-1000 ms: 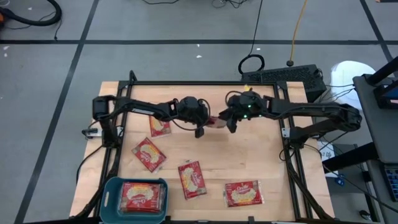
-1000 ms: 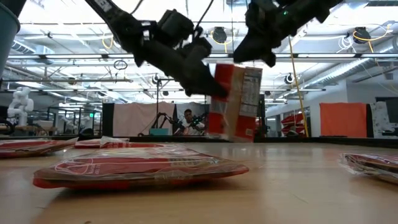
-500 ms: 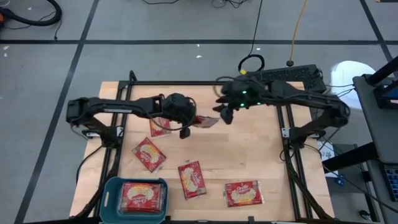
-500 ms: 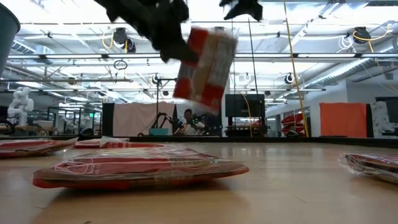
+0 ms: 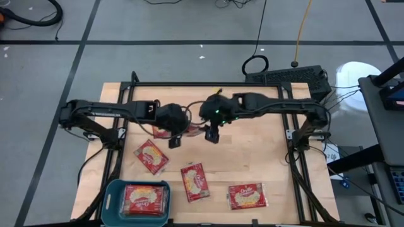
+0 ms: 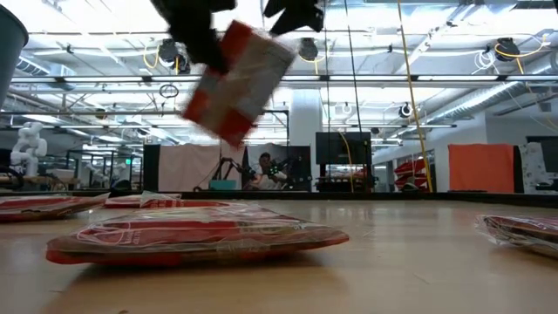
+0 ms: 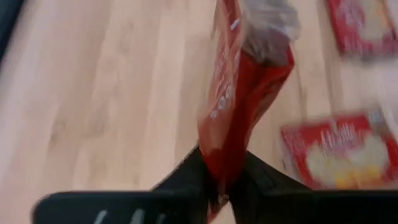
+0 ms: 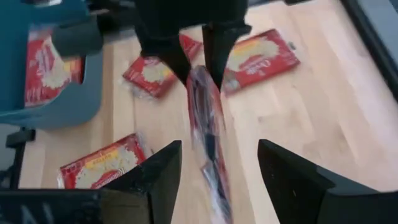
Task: Sort popcorn bags into baskets
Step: Put the popcorn sachet into the bin
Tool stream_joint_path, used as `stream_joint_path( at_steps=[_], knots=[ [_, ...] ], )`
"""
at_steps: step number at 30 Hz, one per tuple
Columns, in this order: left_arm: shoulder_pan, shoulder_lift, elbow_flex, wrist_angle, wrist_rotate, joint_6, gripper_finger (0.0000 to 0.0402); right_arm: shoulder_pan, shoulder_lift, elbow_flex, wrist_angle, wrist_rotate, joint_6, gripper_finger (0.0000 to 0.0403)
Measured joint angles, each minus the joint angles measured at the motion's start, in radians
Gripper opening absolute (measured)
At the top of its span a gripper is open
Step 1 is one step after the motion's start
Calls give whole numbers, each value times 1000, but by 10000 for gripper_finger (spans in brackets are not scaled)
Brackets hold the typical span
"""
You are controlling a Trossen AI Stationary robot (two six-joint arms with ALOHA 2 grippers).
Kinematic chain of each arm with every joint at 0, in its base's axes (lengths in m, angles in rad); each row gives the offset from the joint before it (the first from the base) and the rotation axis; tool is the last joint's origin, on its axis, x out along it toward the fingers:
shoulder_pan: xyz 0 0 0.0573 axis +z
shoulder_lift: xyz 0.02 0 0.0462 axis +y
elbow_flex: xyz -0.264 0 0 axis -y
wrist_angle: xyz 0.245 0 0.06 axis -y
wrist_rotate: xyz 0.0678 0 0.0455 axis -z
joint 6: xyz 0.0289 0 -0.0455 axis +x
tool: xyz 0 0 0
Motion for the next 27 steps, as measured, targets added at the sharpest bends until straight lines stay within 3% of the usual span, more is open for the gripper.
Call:
stream_joint_path(
  at_steps=[5, 10, 22, 27],
  knots=[
    [-52, -25, 0, -22, -22, -74, 28, 14, 62, 0, 53, -66, -42, 206],
    [-94, -32, -1, -30, -68, -120, 38, 33, 111, 0, 123, -128, -52, 195],
    [-123, -35, -1, -7, -84, -182, 50, 37, 144, 0, 150, -128, -89, 17],
    [-153, -68, -1, 35, -111, -158, 94, 37, 131, 0, 149, -131, -88, 21]
  ],
)
